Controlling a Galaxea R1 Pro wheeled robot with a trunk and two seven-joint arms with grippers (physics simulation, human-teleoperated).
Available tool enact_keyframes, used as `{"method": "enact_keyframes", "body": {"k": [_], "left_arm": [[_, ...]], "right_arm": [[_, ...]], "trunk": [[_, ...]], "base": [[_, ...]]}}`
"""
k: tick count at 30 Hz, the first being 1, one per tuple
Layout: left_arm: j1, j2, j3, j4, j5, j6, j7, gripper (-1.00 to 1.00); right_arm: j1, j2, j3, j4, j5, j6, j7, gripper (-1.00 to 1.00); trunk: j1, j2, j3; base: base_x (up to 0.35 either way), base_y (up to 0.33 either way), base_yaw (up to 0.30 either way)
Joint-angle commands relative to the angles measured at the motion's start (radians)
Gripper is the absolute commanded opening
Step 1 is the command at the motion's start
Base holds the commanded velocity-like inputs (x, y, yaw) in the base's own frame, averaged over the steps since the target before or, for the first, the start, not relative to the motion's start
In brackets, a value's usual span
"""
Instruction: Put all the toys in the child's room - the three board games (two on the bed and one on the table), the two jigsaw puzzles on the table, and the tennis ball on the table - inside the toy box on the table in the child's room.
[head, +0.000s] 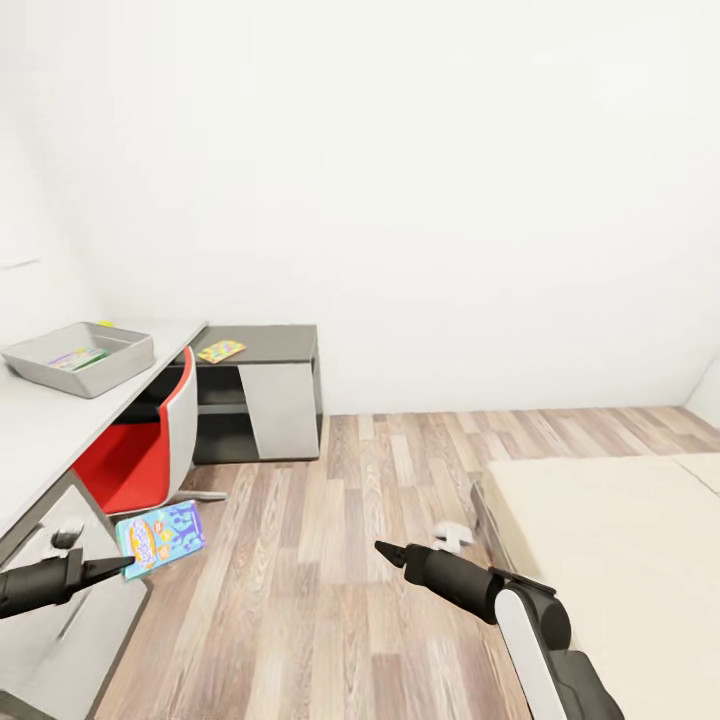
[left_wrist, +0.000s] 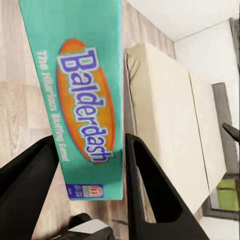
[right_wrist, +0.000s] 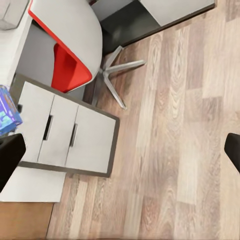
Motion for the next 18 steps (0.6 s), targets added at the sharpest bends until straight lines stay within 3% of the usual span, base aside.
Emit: {"method": "enact_keyframes", "body": {"k": [1,4,7,18], "left_arm": [[-0.001,0.002,0.003,0.0,-0.008,0.009,-0.023,-1.0],[0.0,0.013,0.02,0.0,-0.01,0.007,-0.097,-1.0],[0.0,0.017,0.032,0.0,-0.01,0.006,-0.13,-1.0],[0.0,0.03,0.038,0.0,-0.01,0.006,-0.13,-1.0]], "right_arm": [[-0.001,0.0,-0.001,-0.001,0.005,0.004,0.006,1.0],[-0.001,0.0,-0.001,-0.002,0.005,0.004,0.008,1.0],[-0.001,0.0,-0.001,-0.005,0.005,0.004,0.009,1.0],[-0.001,0.0,-0.001,-0.009,0.005,0.005,0.012,1.0]], "trunk": [[0.0,-0.001,-0.001],[0.0,-0.001,-0.001],[0.0,-0.001,-0.001],[0.0,-0.001,-0.001]], "base": [[0.093,0.0,0.283],[0.221,0.0,0.228],[0.245,0.0,0.078],[0.26,0.013,0.029]]}}
